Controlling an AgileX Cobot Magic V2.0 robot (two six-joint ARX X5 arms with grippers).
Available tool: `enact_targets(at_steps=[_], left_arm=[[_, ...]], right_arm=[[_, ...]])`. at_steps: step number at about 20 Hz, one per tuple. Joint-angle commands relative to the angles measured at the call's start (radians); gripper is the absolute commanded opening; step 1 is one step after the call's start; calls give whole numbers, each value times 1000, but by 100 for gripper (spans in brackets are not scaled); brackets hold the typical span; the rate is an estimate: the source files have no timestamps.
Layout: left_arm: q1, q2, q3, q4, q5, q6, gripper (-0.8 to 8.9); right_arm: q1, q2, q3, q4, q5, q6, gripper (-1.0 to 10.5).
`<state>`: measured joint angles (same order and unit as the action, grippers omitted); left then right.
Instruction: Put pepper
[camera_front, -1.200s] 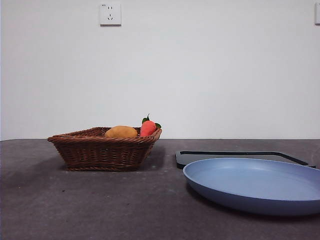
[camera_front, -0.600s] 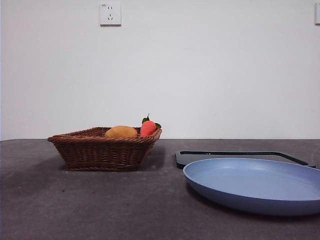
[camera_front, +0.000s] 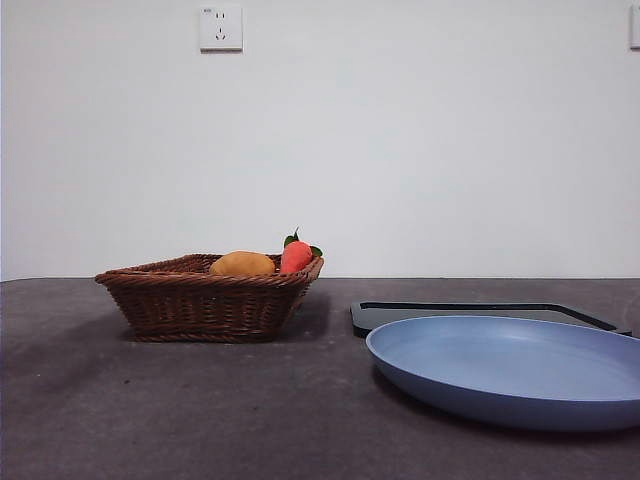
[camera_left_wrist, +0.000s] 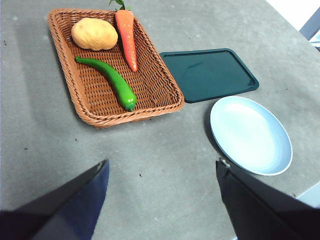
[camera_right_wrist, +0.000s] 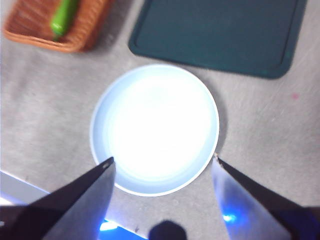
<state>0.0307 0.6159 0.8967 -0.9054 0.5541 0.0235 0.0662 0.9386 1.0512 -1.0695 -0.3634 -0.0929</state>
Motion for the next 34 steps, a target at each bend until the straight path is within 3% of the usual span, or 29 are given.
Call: enact_targets(at_steps=[1,14,29,34], left_arm=[[0,3,15,7,5,11,375],[0,3,15,7,5,11,375],[0,3,15,7,4,11,375],[0,3,15,7,5,11,375]], right_arm=[[3,109,16,29,3,6,337],[16,647,16,203,60,-13,319],[35,780,16,240,81,-13,225],[35,794,16,240,81,-9,119]])
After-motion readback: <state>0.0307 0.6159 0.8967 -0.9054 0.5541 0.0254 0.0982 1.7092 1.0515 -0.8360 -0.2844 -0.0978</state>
